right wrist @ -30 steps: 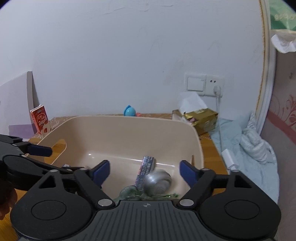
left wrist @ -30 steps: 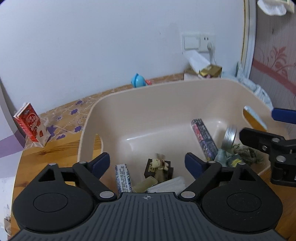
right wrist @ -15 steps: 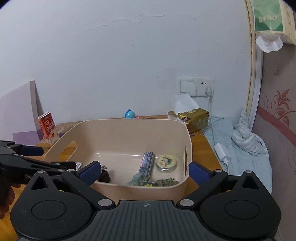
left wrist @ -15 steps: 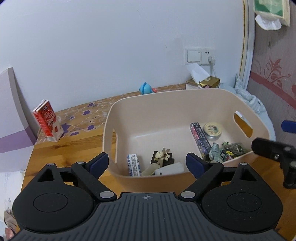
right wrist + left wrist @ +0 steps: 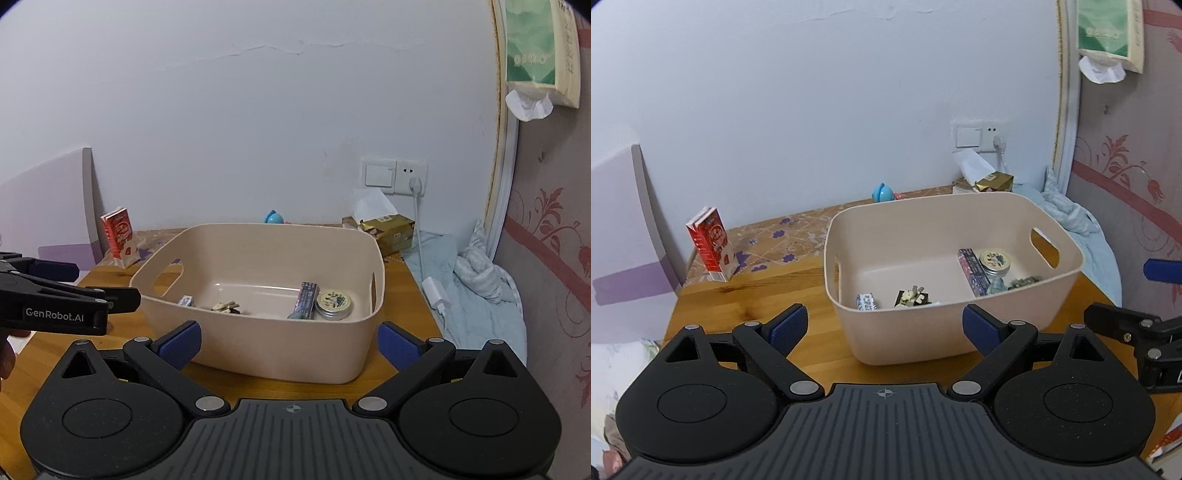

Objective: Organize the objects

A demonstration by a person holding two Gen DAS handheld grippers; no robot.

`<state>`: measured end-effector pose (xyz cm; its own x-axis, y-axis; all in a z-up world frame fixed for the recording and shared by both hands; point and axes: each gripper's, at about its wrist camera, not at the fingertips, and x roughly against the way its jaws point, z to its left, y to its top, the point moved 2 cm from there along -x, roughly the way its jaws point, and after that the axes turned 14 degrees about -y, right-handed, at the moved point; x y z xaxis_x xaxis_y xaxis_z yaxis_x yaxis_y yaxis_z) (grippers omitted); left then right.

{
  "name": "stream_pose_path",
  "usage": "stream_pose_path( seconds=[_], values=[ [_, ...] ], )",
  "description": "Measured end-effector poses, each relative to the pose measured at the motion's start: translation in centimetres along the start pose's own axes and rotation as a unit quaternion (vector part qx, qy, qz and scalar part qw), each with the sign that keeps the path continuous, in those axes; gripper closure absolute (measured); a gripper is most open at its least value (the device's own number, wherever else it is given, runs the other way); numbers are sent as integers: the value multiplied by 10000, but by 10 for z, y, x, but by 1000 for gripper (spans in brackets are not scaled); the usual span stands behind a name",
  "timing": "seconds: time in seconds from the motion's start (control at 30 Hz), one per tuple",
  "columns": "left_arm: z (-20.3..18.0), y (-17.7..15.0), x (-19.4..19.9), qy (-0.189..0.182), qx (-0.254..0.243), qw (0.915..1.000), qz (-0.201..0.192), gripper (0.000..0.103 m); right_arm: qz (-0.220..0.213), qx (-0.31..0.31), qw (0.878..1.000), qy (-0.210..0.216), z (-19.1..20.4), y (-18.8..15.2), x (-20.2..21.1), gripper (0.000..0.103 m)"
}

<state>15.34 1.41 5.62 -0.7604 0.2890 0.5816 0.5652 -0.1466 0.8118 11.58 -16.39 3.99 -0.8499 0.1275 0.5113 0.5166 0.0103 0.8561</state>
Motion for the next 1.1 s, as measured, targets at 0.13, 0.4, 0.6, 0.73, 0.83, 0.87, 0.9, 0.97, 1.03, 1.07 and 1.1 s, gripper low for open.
stream_pose_path(
  seconds=[0.13,0.4,0.6,0.73,0.83,0.87,0.9,0.97,1.03,1.07,1.1],
  values=[
    [-8,-11,19,-24,-65,9999,-83,11,32,-22,10000,-41,-2,-9,19,0],
    [-25,-33,51,-174,58,9998,-54,11,-18,-21,10000,6,-9,-23,56,0],
    [-37,-46,80,-291,181,9994,-103,11,118,-143,9998,117,-15,-35,73,0],
    [-40,-55,97,-260,262,9992,-162,11,167,-298,9990,283,-17,-42,86,0],
    [-42,-60,106,-164,276,9994,-160,11,161,-264,9992,248,-14,-46,96,0],
    [-43,-62,109,-129,284,9994,-169,11,176,-240,9992,254,-13,-48,99,0],
    [-44,-64,112,-98,290,9994,-169,10,200,-222,9992,276,-12,-48,102,0],
    [-46,-68,116,-110,288,9994,-149,10,232,-184,9991,306,-10,-51,106,0],
    [-50,-72,119,-145,279,9995,-92,10,249,-173,9990,322,-10,-52,110,0],
    [-51,-74,120,-148,272,9995,-71,10,249,-180,9990,331,-11,-53,112,0],
    [-53,-75,121,-146,258,9995,-52,10,237,-188,9990,332,-11,-54,114,0]
  ],
)
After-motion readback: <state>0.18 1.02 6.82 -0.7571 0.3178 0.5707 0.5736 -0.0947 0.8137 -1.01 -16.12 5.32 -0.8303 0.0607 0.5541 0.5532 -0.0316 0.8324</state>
